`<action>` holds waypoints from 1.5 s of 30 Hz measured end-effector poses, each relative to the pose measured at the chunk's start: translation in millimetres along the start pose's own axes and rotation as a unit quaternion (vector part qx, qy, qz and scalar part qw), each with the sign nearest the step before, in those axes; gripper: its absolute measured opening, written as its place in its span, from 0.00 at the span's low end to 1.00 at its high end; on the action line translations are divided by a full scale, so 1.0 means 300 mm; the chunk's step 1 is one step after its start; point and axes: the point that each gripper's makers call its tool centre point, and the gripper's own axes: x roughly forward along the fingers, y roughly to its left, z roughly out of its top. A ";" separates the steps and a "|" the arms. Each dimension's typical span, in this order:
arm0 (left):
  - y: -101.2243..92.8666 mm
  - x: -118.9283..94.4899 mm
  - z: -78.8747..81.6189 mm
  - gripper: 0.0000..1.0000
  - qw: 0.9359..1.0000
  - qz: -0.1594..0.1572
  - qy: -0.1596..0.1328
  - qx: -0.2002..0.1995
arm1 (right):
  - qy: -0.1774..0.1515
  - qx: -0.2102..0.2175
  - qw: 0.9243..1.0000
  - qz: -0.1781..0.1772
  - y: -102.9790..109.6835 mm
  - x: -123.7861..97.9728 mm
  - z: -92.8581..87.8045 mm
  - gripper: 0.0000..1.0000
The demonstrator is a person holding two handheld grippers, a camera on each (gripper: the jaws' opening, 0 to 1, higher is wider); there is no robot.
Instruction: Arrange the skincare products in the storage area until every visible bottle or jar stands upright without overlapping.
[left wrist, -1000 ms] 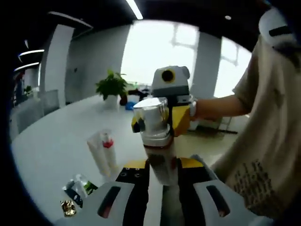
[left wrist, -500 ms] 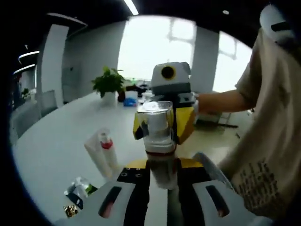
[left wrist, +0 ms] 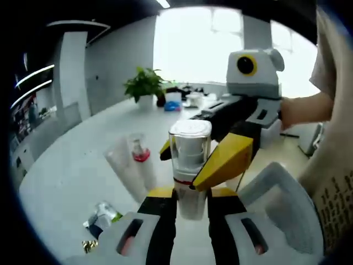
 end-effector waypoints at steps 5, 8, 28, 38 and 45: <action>0.021 0.061 -0.054 0.17 1.000 0.004 0.013 0.008 | 0.029 -0.008 0.999 -0.028 -0.041 0.014 -0.069 0.22; 0.028 0.095 -0.087 0.17 1.000 0.004 0.014 0.013 | 0.046 -0.020 0.998 -0.037 -0.056 0.020 -0.112 0.22; 0.032 0.264 -0.271 0.18 0.999 -0.016 0.047 0.010 | 0.129 -0.043 0.988 -0.069 -0.134 0.033 -0.357 0.22; 0.037 0.290 -0.300 0.18 0.998 -0.023 0.052 0.016 | 0.139 -0.040 0.987 -0.076 -0.152 0.034 -0.393 0.22; 0.051 0.305 -0.292 0.18 0.999 -0.019 0.045 0.018 | 0.135 -0.039 0.986 -0.083 -0.180 0.033 -0.391 0.22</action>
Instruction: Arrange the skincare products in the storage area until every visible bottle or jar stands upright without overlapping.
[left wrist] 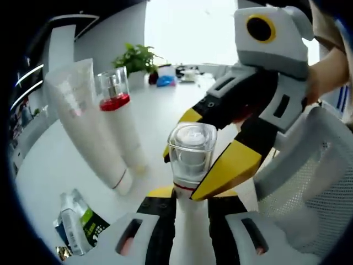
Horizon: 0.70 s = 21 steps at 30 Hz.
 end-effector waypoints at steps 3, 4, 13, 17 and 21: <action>0.018 0.018 0.012 0.18 1.000 0.002 -0.007 -0.003 | 0.000 -0.001 1.000 -0.002 -0.025 0.005 0.002 0.23; 0.022 0.023 0.015 0.18 1.000 0.003 -0.008 -0.003 | 0.001 -0.001 1.000 -0.002 -0.029 0.005 0.003 0.23; 0.083 0.074 0.052 0.18 1.000 0.000 -0.012 0.005 | 0.002 0.004 1.000 -0.020 -0.116 0.025 0.007 0.23; 0.101 0.098 0.069 0.18 1.000 -0.004 -0.013 0.009 | -0.001 0.012 0.999 -0.030 -0.158 0.028 0.006 0.23; 0.115 0.118 0.085 0.18 1.000 -0.002 -0.016 0.006 | -0.001 0.025 0.999 -0.039 -0.189 0.029 0.004 0.23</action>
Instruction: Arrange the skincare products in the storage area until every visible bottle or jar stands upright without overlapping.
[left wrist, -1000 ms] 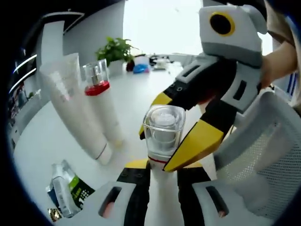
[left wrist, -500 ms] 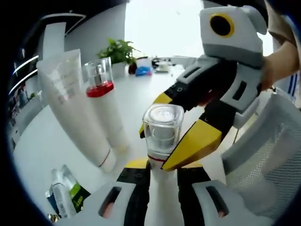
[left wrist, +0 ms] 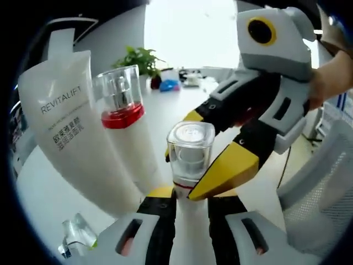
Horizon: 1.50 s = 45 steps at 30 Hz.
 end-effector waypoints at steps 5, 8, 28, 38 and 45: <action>0.024 0.018 0.010 0.17 1.000 0.004 -0.004 -0.004 | 0.004 0.013 1.000 -0.015 -0.023 0.003 -0.012 0.23; 0.034 0.024 0.014 0.17 1.000 0.005 -0.003 -0.003 | 0.002 0.030 0.999 -0.026 -0.041 0.004 -0.021 0.23; 0.056 0.042 0.028 0.18 1.000 0.007 -0.004 -0.009 | 0.000 0.040 0.999 -0.034 -0.065 0.016 -0.016 0.23; 0.047 0.024 0.037 0.23 1.000 0.010 -0.004 -0.011 | -0.003 0.044 0.998 -0.037 -0.064 0.013 -0.008 0.25; 0.048 -0.011 0.026 0.24 1.000 0.014 0.003 -0.011 | -0.008 0.046 0.998 -0.037 -0.056 0.004 0.005 0.30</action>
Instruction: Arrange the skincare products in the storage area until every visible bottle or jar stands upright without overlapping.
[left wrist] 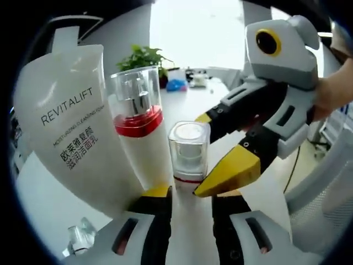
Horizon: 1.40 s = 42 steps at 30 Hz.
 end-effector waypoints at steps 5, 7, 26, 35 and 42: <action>-0.011 -0.033 -0.015 0.26 1.000 0.000 0.006 0.002 | -0.001 0.003 1.000 0.000 0.010 -0.015 0.002 0.35; -0.010 -0.047 -0.023 0.27 1.000 0.003 0.009 0.001 | 0.000 0.004 1.000 0.000 0.014 -0.024 0.001 0.36; -0.025 -0.265 -0.106 0.50 0.996 0.047 0.030 -0.072 | -0.005 0.029 1.000 -0.001 0.072 -0.104 -0.007 0.54; -0.024 -0.396 -0.159 0.62 0.989 0.086 0.027 -0.117 | -0.012 0.037 0.999 0.015 0.130 -0.130 0.002 0.65; -0.042 -0.512 -0.208 0.72 0.981 0.120 0.022 -0.152 | -0.018 0.038 0.999 0.026 0.169 -0.150 0.015 0.71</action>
